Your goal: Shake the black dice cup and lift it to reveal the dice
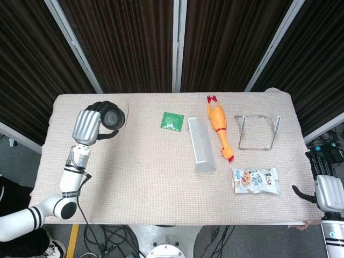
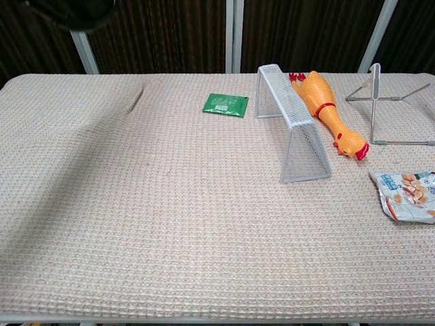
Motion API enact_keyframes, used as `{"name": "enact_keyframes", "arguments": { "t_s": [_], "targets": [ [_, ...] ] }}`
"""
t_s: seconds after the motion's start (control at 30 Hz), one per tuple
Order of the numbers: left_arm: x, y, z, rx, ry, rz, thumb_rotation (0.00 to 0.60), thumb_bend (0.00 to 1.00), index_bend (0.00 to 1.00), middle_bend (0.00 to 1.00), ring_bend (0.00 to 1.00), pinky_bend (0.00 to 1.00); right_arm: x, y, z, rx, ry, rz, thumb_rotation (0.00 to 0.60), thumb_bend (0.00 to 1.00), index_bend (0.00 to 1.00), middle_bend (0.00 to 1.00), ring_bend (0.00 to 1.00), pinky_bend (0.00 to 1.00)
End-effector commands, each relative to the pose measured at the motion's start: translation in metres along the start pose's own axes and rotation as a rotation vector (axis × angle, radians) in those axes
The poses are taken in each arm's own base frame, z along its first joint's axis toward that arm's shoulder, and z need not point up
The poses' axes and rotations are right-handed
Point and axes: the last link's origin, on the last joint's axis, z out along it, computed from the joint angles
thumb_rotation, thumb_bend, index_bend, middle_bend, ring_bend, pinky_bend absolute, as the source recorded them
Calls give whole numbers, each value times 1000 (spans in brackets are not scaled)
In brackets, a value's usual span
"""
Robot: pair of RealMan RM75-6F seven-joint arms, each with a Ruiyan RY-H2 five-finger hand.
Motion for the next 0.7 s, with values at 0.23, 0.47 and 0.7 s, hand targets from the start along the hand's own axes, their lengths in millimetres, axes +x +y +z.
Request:
{"name": "enact_keyframes", "arguments": {
  "t_s": [0.23, 0.47, 0.7],
  "targets": [
    [-3, -18, 0, 27, -60, 50, 600, 266, 489, 441, 294, 379, -6, 0, 0, 2, -17, -1, 600, 99, 0, 0, 0, 0],
    [81, 46, 1, -149, 387, -42, 600, 264, 491, 452, 309, 390, -5, 3, 0, -3, -12, -1, 600, 99, 0, 0, 0, 0],
    [-6, -9, -12, 28, -129, 42, 600, 263, 486, 458, 325, 400, -7, 4, -1, -10, -21, 0, 600, 99, 0, 0, 0, 0]
  ]
}}
